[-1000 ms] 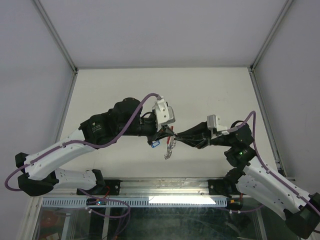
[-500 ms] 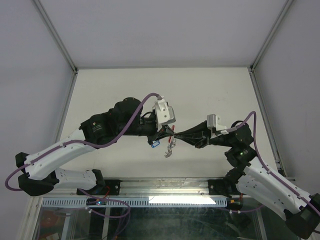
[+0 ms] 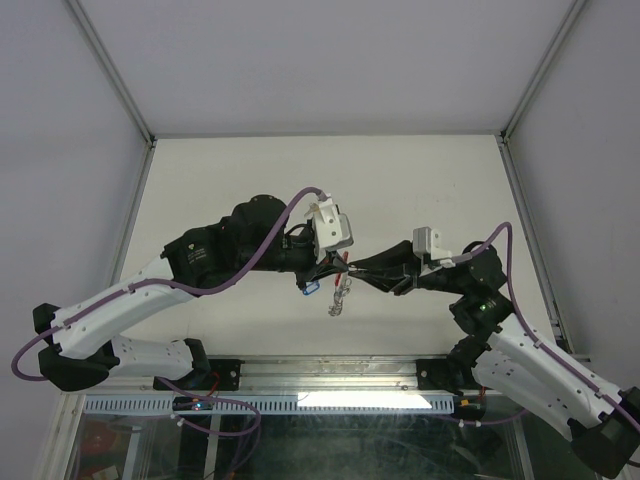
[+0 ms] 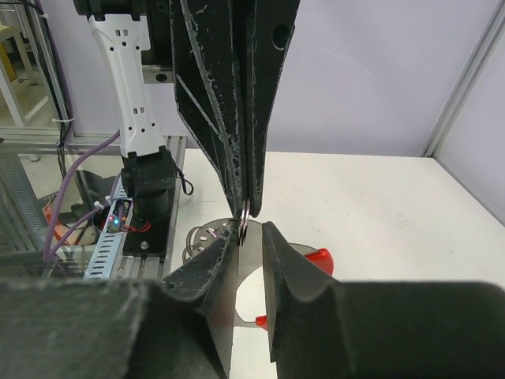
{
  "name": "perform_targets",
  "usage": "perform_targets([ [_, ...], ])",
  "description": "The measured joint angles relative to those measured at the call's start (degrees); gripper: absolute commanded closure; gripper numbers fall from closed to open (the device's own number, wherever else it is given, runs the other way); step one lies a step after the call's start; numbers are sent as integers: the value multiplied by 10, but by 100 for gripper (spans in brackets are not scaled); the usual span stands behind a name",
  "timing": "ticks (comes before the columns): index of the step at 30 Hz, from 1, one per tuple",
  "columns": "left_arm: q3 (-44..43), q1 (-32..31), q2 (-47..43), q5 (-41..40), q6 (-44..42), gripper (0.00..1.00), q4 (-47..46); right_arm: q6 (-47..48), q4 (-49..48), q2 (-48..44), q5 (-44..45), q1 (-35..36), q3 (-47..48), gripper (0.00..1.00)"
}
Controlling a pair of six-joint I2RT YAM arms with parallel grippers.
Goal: Put the keys on the keyring
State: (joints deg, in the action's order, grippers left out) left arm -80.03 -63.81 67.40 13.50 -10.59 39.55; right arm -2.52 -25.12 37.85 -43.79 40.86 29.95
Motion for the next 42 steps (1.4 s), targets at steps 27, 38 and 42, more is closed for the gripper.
perform_targets([
  [27,-2,0,9,-1,-8,100,15,24,29,-16,24,0,0,100],
  [38,-2,0,9,-9,-10,77,24,24,32,-9,15,1,3,100],
  [42,-2,0,9,-13,-10,71,24,22,32,-9,16,1,3,100],
])
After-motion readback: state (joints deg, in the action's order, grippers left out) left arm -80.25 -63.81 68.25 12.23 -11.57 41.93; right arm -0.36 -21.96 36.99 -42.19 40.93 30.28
